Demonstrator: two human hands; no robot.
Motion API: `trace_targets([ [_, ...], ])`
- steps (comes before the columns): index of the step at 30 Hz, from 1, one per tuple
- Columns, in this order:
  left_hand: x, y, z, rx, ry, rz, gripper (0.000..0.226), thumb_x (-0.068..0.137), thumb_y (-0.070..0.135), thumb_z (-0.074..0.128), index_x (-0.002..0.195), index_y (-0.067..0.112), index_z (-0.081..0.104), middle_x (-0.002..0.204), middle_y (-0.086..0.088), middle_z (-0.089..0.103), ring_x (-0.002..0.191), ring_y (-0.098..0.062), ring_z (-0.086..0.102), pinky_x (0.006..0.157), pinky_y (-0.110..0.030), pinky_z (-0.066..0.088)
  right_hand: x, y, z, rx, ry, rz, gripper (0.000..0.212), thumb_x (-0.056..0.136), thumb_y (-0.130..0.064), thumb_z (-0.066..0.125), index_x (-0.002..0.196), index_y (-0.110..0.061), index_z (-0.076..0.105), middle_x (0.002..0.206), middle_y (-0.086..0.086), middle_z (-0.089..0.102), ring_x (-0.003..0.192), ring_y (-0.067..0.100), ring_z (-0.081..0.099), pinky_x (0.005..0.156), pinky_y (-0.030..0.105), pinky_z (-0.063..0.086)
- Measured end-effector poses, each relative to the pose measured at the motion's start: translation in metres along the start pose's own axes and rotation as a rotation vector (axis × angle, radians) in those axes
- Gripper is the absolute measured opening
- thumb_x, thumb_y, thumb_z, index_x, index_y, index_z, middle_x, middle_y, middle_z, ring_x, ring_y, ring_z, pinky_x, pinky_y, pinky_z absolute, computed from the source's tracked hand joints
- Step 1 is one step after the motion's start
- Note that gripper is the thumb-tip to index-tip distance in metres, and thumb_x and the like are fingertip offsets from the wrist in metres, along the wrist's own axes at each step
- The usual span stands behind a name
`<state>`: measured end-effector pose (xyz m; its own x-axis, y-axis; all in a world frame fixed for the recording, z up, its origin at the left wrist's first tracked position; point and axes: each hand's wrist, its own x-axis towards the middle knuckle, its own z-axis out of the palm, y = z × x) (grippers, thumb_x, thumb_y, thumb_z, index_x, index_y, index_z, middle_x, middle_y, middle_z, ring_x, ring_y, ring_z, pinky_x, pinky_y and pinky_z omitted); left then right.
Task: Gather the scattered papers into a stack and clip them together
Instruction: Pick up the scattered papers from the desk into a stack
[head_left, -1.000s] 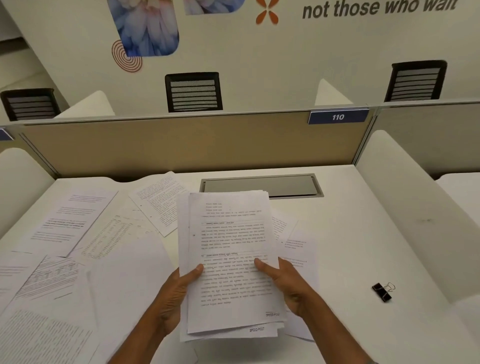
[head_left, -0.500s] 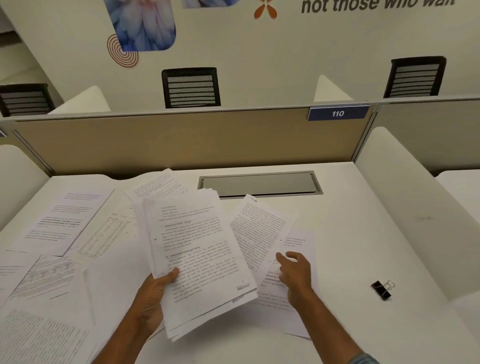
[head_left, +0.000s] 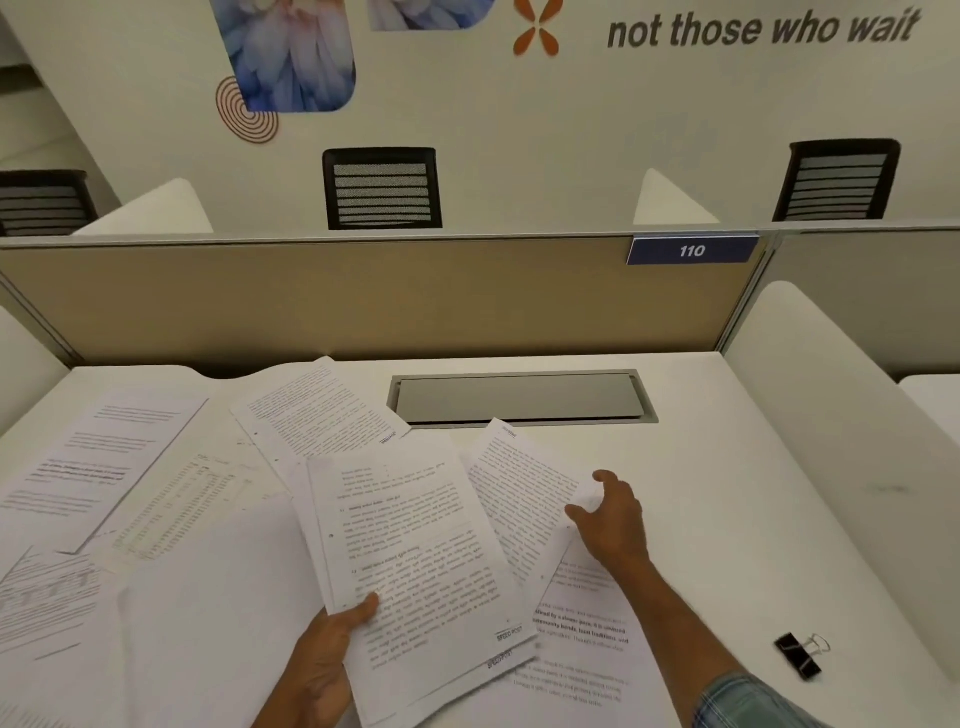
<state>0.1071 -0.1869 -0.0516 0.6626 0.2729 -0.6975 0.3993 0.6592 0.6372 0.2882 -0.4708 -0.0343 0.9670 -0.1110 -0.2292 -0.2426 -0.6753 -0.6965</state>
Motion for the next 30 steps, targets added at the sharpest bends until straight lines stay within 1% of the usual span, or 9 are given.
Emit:
trace_targets([
  [5, 0.017, -0.006, -0.001, 0.007, 0.056, 0.044, 0.030, 0.098, -0.003, 0.055, 0.127, 0.004, 0.060, 0.115, -0.022, 0.070, 0.106, -0.040, 0.065, 0.100, -0.055, 0.051, 0.040, 0.000, -0.002, -0.235, -0.077, 0.008, 0.087, 0.079, -0.044, 0.080, 0.150, -0.019, 0.037, 0.149, 0.011, 0.044, 0.140, 0.034, 0.039, 0.112, 0.052, 0.036],
  [10, 0.034, -0.011, -0.009, 0.060, 0.113, 0.013, 0.045, 0.096, -0.004, 0.059, 0.141, -0.003, 0.053, 0.136, -0.030, 0.061, 0.128, -0.049, 0.056, 0.115, -0.065, 0.036, 0.064, -0.007, 0.002, -0.476, -0.152, -0.059, 0.096, 0.074, -0.057, 0.078, 0.150, -0.021, 0.032, 0.149, 0.010, 0.040, 0.139, 0.032, 0.037, 0.110, 0.050, 0.036],
  [14, 0.036, -0.011, -0.010, 0.103, 0.120, 0.053, 0.034, 0.098, -0.005, 0.056, 0.131, 0.001, 0.057, 0.119, -0.026, 0.068, 0.111, -0.045, 0.063, 0.111, -0.060, 0.041, 0.073, -0.012, 0.006, -0.525, -0.184, -0.051, 0.094, 0.071, -0.061, 0.078, 0.146, -0.022, 0.037, 0.143, 0.010, 0.045, 0.135, 0.031, 0.041, 0.108, 0.049, 0.038],
  [17, 0.037, -0.011, -0.009, 0.139, 0.115, 0.067, 0.035, 0.098, -0.005, 0.055, 0.133, -0.002, 0.057, 0.109, -0.022, 0.069, 0.107, -0.042, 0.065, 0.100, -0.054, 0.050, 0.076, -0.013, 0.007, -0.497, -0.203, -0.038, 0.085, 0.069, -0.059, 0.080, 0.138, -0.023, 0.047, 0.135, 0.007, 0.055, 0.128, 0.029, 0.049, 0.106, 0.047, 0.042],
  [20, 0.040, -0.010, -0.007, 0.192, 0.130, 0.122, 0.039, 0.098, -0.008, 0.055, 0.136, -0.012, 0.054, 0.094, -0.012, 0.071, 0.088, -0.031, 0.064, 0.081, -0.042, 0.056, 0.077, -0.012, 0.007, -0.294, -0.231, -0.007, 0.065, 0.065, -0.048, 0.088, 0.116, -0.020, 0.059, 0.117, 0.004, 0.066, 0.111, 0.028, 0.062, 0.098, 0.049, 0.052],
  [22, 0.041, -0.009, -0.007, 0.199, 0.115, 0.132, 0.035, 0.098, -0.008, 0.054, 0.132, -0.007, 0.056, 0.079, -0.009, 0.076, 0.084, -0.028, 0.063, 0.060, -0.035, 0.063, 0.078, -0.013, 0.007, -0.117, -0.216, 0.005, 0.053, 0.066, -0.038, 0.090, 0.103, -0.016, 0.059, 0.108, 0.005, 0.068, 0.102, 0.028, 0.066, 0.091, 0.046, 0.056],
  [24, 0.036, -0.008, -0.007, 0.180, 0.086, 0.129, 0.030, 0.099, -0.008, 0.053, 0.126, 0.001, 0.058, 0.071, -0.005, 0.079, 0.086, -0.029, 0.065, 0.051, -0.029, 0.062, 0.078, -0.017, 0.006, -0.029, -0.165, -0.033, 0.041, 0.075, -0.032, 0.086, 0.099, -0.012, 0.059, 0.105, 0.006, 0.069, 0.096, 0.027, 0.067, 0.083, 0.038, 0.055],
  [28, 0.034, -0.007, -0.008, 0.159, 0.070, 0.118, 0.032, 0.099, -0.007, 0.053, 0.129, 0.001, 0.058, 0.079, -0.010, 0.080, 0.082, -0.033, 0.074, 0.062, -0.036, 0.065, 0.078, -0.022, 0.001, -0.042, -0.203, -0.127, 0.022, 0.089, -0.026, 0.072, 0.099, -0.008, 0.066, 0.101, 0.008, 0.072, 0.090, 0.026, 0.071, 0.078, 0.037, 0.058],
  [30, 0.036, -0.008, -0.009, 0.137, 0.070, 0.095, 0.036, 0.098, -0.005, 0.055, 0.134, -0.005, 0.057, 0.102, -0.022, 0.077, 0.104, -0.041, 0.069, 0.088, -0.051, 0.060, 0.076, -0.020, -0.005, -0.055, -0.230, -0.153, 0.015, 0.091, -0.022, 0.067, 0.095, -0.008, 0.068, 0.096, 0.010, 0.074, 0.085, 0.026, 0.072, 0.079, 0.042, 0.063],
])
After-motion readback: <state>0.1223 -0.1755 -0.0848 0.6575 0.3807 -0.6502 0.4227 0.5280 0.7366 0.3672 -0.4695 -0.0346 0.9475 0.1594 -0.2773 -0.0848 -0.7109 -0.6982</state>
